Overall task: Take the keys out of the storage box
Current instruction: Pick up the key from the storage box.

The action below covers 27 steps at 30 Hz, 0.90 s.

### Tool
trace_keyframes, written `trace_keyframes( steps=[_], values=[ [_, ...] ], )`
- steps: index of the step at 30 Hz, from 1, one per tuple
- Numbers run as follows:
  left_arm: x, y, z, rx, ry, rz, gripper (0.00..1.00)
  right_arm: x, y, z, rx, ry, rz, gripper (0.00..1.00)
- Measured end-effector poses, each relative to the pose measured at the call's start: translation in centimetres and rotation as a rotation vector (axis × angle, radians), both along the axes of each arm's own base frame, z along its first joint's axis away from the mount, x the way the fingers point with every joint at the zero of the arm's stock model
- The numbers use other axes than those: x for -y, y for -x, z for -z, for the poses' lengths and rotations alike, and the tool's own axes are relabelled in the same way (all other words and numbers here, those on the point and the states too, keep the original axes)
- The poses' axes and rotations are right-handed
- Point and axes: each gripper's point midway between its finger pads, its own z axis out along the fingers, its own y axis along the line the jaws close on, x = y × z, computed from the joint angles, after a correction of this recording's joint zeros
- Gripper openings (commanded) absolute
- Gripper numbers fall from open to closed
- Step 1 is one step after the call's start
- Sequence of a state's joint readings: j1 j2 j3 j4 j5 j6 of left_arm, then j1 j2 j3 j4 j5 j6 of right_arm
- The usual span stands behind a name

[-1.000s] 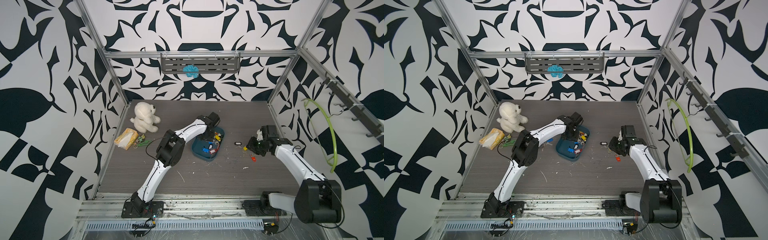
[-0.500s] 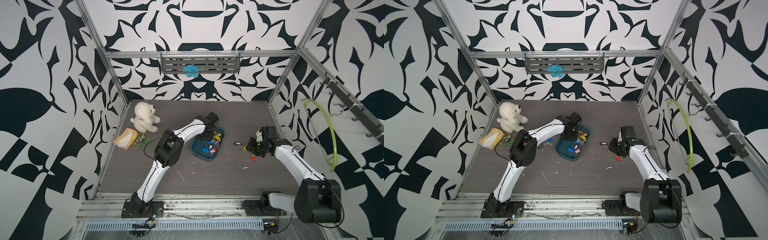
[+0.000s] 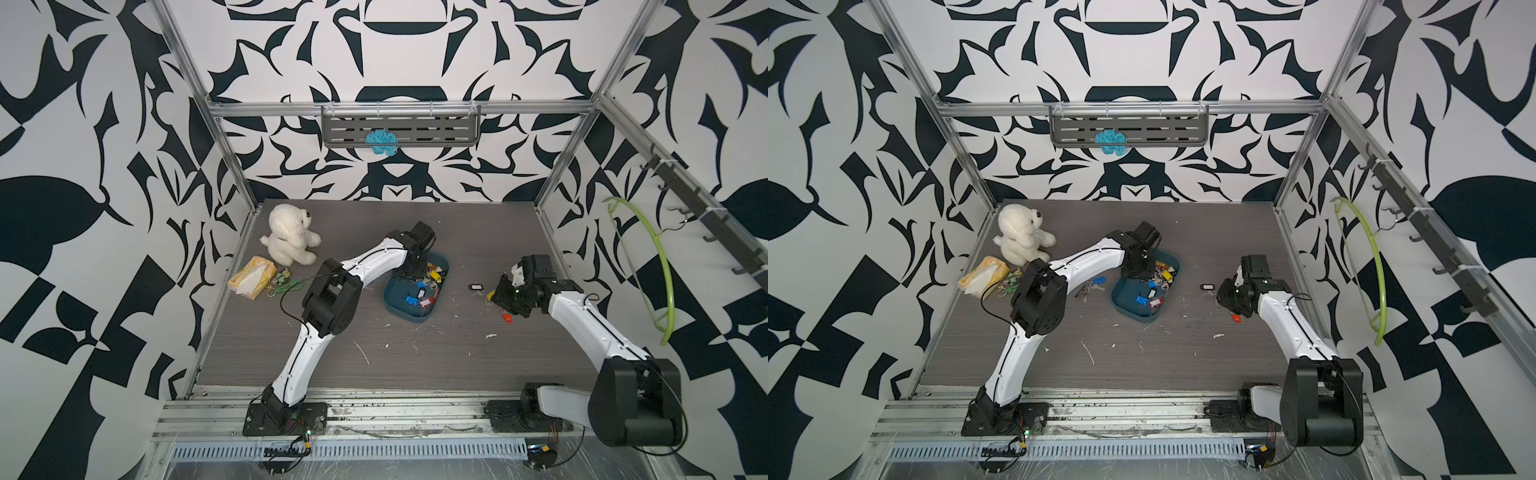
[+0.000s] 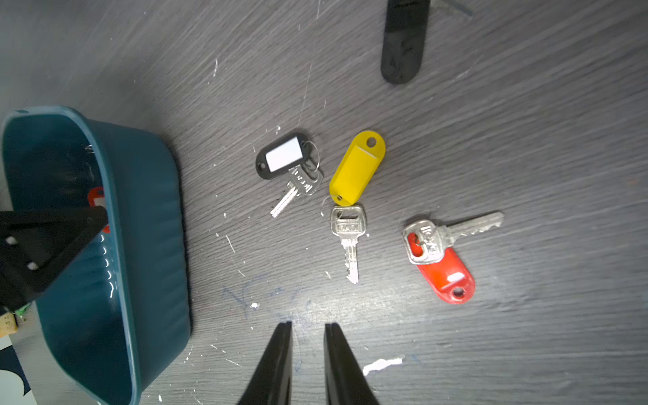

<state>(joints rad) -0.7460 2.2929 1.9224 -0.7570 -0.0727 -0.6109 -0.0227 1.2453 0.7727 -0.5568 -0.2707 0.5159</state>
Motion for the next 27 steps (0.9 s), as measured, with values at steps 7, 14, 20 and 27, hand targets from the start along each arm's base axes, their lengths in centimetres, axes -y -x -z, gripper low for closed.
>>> trace_keyframes(
  steps=[7, 14, 20, 27],
  values=[
    [-0.9, -0.3, 0.5, -0.015, 0.000, -0.049, 0.26, 0.0, 0.8, 0.9, -0.026, -0.001, -0.005, 0.21],
    [-1.3, -0.7, 0.5, -0.014, -0.001, -0.074, 0.16, -0.1, 0.8, 1.0, -0.027, 0.001, -0.010, 0.20],
    [-1.3, -0.7, 0.5, -0.015, 0.000, -0.076, 0.19, -0.1, 0.8, 1.0, -0.027, 0.001, -0.012, 0.20],
    [-1.2, -0.7, 0.5, -0.018, 0.004, -0.079, 0.23, -0.1, 0.8, 1.0, -0.026, 0.003, -0.015, 0.20]
  ],
)
